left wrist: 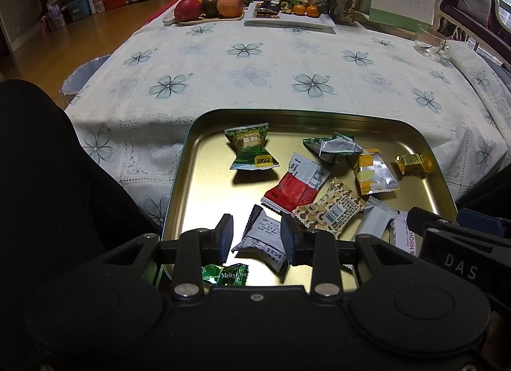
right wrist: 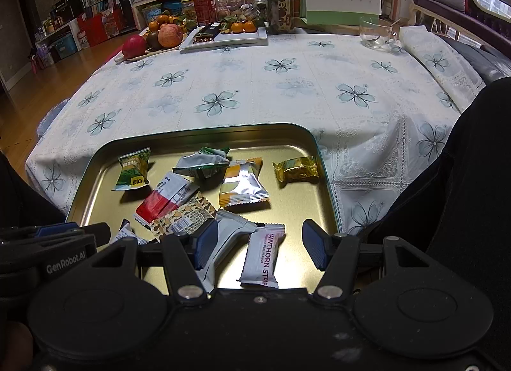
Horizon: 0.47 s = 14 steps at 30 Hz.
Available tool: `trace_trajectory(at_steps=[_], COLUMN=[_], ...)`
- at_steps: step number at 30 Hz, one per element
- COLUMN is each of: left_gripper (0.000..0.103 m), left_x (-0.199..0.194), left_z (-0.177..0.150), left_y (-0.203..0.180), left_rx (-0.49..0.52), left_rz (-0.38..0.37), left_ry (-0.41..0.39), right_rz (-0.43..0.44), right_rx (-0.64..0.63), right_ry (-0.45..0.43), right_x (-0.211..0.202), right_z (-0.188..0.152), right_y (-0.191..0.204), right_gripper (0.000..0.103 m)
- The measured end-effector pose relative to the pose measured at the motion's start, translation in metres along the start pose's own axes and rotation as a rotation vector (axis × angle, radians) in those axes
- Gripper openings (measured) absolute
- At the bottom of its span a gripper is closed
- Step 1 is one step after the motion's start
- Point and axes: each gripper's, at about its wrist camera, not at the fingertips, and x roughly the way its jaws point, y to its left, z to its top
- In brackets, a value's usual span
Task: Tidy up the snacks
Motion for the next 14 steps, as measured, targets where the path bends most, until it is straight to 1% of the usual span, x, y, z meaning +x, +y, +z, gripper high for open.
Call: trace_trajectory(at_steps=[14], left_gripper=[0.042], left_x=[0.0003], left_z=[-0.0004], left_y=[-0.002], left_rx=[0.007], left_rz=[0.011], left_ry=[-0.003], right_rz=[0.005], right_rx=[0.006], right_ry=[0.019], right_x=[0.004], right_z=[-0.0014], right_y=[-0.0006], right_gripper=[0.062])
